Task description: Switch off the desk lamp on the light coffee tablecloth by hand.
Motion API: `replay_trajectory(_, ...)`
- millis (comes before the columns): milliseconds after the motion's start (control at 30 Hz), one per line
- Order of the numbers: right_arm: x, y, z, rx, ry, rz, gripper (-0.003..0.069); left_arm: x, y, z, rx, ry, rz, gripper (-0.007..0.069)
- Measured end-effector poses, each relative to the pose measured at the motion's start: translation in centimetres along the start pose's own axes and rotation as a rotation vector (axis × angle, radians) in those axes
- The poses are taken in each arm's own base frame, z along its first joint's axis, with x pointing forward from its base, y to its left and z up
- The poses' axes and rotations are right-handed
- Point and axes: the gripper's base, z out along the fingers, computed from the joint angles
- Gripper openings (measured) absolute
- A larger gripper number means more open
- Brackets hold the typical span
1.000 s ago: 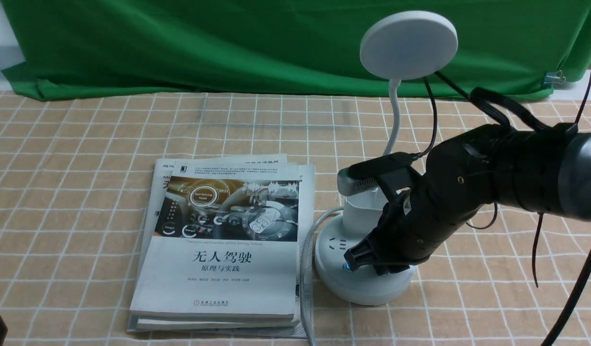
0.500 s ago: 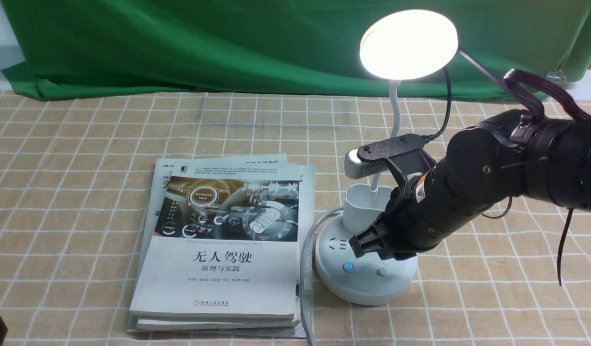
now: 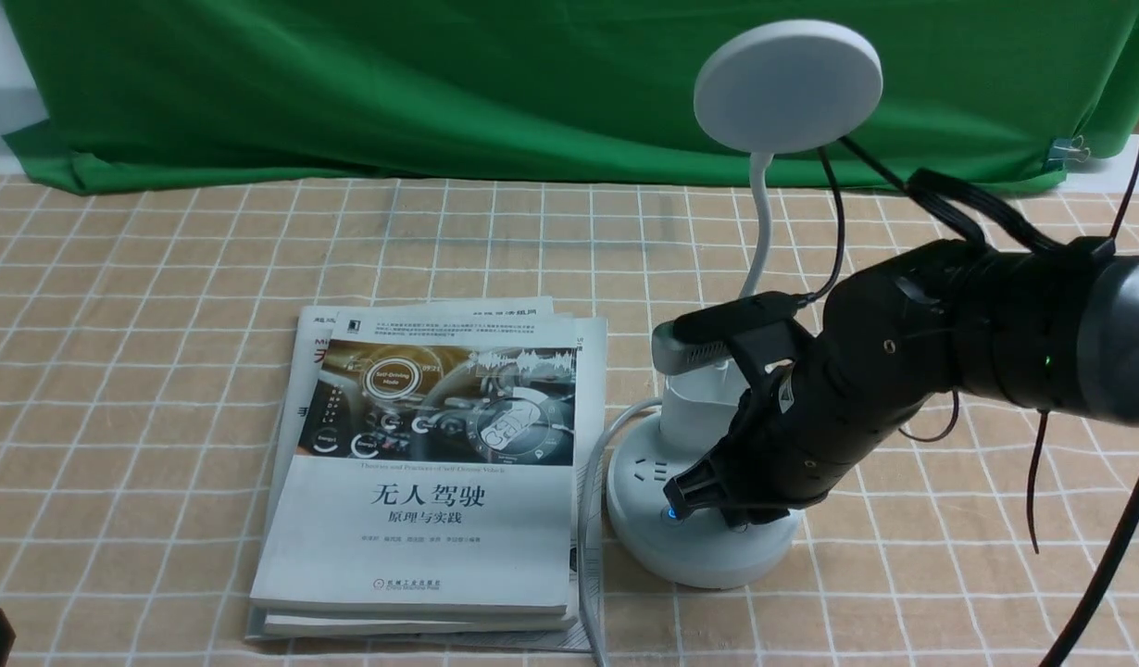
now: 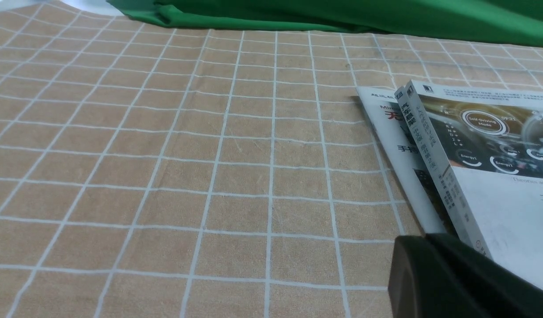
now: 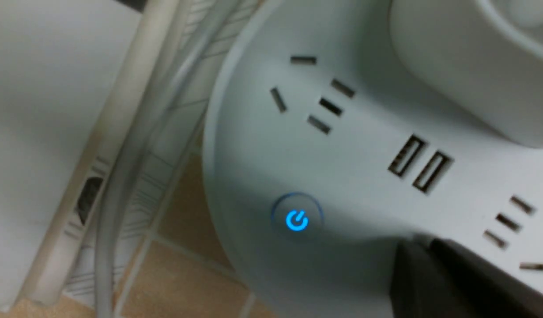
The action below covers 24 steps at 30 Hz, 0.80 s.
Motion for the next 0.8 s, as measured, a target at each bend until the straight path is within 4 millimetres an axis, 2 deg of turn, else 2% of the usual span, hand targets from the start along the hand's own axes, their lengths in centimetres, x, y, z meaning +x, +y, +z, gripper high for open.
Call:
replay_trajectory(200, 0.0, 0.0, -0.7, -0.001, -0.015, -0.001, 0.0039, 0.0, 0.0, 0.0, 0.000, 0.000, 0.000, 0.0005)
replay_trajectory(433, 0.0, 0.1, -3.6, -0.009, -0.094, -0.003, 0.0043, 0.0, 0.0, 0.0, 0.000, 0.000, 0.000, 0.0005)
replay_trajectory(567, 0.1, 0.1, -4.5, -0.011, -0.111, -0.005, 0.0043, 0.0, 0.0, 0.0, 0.000, 0.000, 0.000, 0.0005)
replay_trajectory(667, 0.8, 0.2, -6.6, -0.016, -0.145, -0.006, 0.0043, 0.0, 0.0, 0.0, 0.000, 0.000, 0.000, 0.0005)
replay_trajectory(800, 3.3, 0.0, -9.9, -0.023, -0.215, -0.008, 0.0046, 0.0, 0.0, 0.0, 0.000, 0.000, 0.000, 0.0005)
